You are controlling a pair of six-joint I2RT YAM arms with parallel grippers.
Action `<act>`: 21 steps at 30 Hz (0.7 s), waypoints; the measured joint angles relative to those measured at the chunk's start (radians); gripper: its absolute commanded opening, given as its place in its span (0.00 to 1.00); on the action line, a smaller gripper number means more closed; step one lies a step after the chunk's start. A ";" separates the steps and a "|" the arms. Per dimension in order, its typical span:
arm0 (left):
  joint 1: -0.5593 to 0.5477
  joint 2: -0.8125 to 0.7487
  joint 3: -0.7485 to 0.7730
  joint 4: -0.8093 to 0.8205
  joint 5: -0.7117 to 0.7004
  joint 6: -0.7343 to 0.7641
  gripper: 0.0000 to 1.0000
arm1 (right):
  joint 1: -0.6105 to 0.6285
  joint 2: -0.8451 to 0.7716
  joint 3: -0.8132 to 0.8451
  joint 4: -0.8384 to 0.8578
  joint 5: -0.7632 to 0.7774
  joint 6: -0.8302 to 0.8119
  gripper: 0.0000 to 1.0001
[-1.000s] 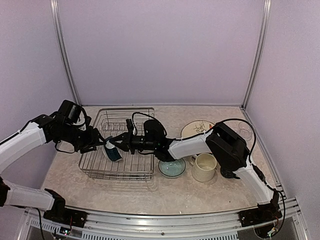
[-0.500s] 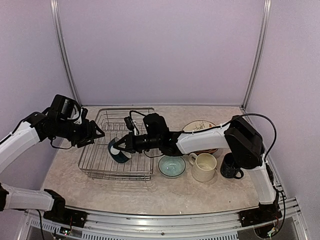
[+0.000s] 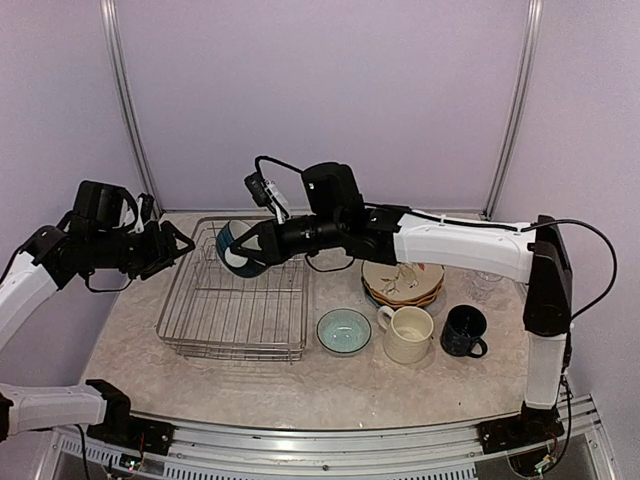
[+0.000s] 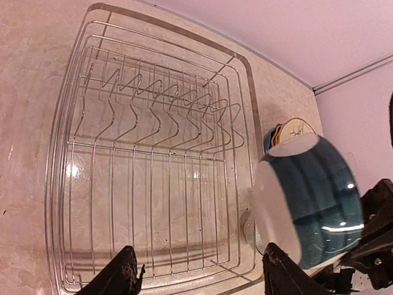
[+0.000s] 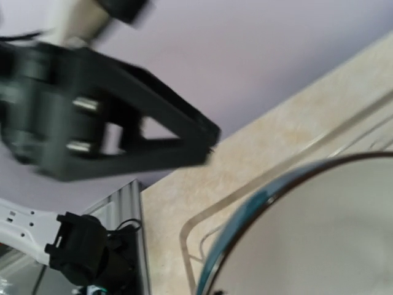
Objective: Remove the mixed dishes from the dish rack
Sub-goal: Place the bowl in the bowl.
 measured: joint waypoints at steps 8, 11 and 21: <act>0.003 0.023 0.021 0.010 -0.027 -0.008 0.66 | -0.002 -0.259 -0.064 -0.257 0.211 -0.200 0.00; 0.004 0.042 0.034 0.027 -0.033 -0.016 0.67 | -0.002 -0.338 -0.149 -0.351 0.282 -0.234 0.00; 0.004 0.108 0.048 0.105 -0.021 -0.061 0.71 | 0.002 -0.396 -0.471 -0.467 0.375 -0.252 0.00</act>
